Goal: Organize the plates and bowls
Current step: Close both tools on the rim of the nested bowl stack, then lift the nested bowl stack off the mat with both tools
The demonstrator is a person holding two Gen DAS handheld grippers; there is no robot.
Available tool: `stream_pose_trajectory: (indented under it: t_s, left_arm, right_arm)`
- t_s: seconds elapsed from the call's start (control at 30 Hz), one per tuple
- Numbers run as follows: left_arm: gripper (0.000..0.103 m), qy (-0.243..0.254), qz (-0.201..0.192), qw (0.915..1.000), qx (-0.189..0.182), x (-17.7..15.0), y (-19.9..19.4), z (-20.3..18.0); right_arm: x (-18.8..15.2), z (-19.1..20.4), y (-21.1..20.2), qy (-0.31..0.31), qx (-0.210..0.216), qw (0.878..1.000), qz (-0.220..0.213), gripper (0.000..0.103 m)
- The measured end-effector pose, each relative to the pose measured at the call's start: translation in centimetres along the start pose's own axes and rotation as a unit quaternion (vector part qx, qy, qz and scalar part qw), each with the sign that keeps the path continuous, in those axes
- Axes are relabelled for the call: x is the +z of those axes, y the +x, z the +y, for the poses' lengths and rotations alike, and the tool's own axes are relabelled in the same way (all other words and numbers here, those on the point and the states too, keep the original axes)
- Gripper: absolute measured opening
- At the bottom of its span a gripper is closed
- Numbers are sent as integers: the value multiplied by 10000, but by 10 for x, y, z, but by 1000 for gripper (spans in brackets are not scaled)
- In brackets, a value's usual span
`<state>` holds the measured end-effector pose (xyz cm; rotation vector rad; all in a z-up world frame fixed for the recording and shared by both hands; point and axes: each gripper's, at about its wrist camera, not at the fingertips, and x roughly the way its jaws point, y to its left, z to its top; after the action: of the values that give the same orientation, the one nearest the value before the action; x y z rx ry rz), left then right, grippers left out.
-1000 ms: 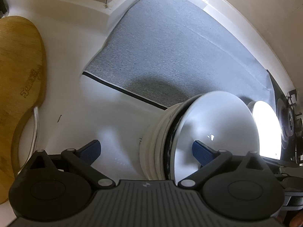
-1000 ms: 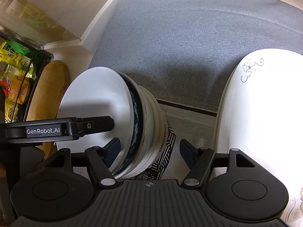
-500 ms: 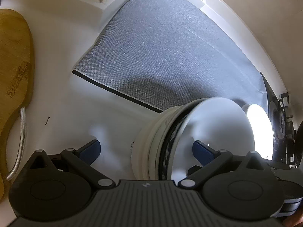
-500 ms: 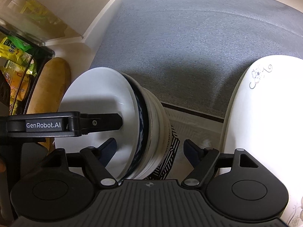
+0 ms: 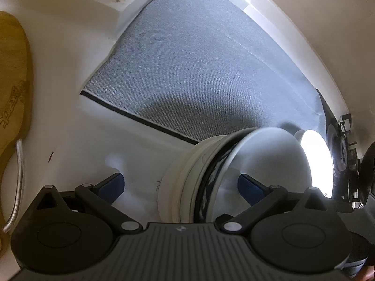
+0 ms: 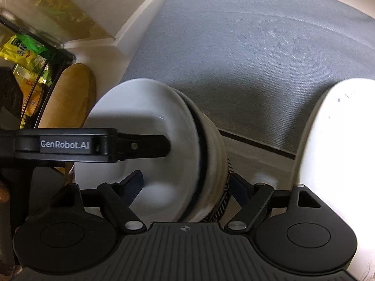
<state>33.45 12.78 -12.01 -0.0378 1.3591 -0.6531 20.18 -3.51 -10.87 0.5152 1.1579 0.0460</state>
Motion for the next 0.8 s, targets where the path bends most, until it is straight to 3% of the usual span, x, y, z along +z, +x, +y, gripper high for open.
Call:
stream_pose_trajectory:
  t_s: [0.07,0.47,0.8]
  left_arm:
    - [80,-90,80,9989,-463,1,-3,3]
    - [68,-298,-130,9975,-625,-8,-16,20]
    - [68,-330,-301,9958,-797,-9,-29,30]
  right_arm:
    - [-1,0,0,35,-25,9999,-98,80]
    - [-1,-17,-12,361,70,9988,-329,63]
    - [-2,-15,-16,390,1,9984,-408,56]
